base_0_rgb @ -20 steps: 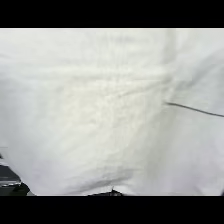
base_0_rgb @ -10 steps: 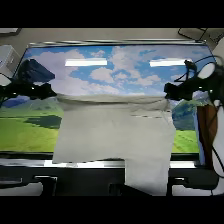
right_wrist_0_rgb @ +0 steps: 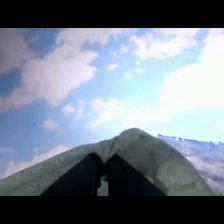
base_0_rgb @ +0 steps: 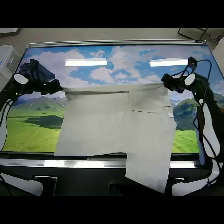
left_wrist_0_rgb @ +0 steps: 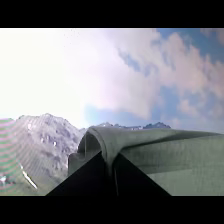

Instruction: Fold the clothes and pants, and hang the long-sleeved shirts on hangers.

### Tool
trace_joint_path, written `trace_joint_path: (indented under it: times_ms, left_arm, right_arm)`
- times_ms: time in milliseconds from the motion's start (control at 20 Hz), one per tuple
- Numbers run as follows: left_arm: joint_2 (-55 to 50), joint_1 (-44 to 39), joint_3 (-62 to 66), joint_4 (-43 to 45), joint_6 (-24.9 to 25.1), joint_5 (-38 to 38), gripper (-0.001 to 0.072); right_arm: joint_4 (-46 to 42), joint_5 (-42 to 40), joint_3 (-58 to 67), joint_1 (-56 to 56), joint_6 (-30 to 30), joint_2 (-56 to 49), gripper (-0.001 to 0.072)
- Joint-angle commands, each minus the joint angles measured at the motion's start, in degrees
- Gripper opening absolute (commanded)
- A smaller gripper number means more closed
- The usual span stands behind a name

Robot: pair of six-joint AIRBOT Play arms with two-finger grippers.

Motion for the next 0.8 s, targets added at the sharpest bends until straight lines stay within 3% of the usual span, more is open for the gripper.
trace_joint_path:
  times_ms: [0,150,250,400,500,550,650,750]
  left_arm:
    - [-2.97,-1.44,0.72,0.37,0.31,3.1,0.0029]
    - [-3.1,-1.81,2.32,0.37,0.28,2.99,0.0029]
    - [-2.82,-0.24,7.1,0.42,0.35,-3.3,0.0029]
    - [-1.81,3.63,13.03,1.05,2.29,-20.26,0.0029]
    - [-1.42,5.4,12.39,1.11,2.25,-33.7,0.0029]
    - [-1.4,5.6,10.69,1.11,1.88,-39.41,0.0029]
    - [-1.38,4.98,4.98,1.07,1.38,-44.83,0.0029]
    - [-1.4,4.35,-1.16,1.31,1.4,-44.74,0.0029]
  right_arm:
    - [0.48,3.37,-0.02,-0.2,1.29,-3.93,0.0047]
    - [2.08,5.2,1.42,-0.81,1.25,-3.82,0.0047]
    - [1.92,11.26,5.6,-2.23,-1.2,-2.16,0.0047]
    - [1.75,33.07,9.92,-5.6,-7.96,1.75,0.0048]
    - [1.27,50.82,9.44,-6.58,-8.26,3.23,0.0047]
    - [1.38,55.8,8.09,-6.21,-8.35,3.41,0.0047]
    - [-0.26,56.52,3.21,-4.74,-9.07,3.56,0.0047]
    - [-0.55,51.82,-1.79,-4.42,-7.15,3.45,0.0047]
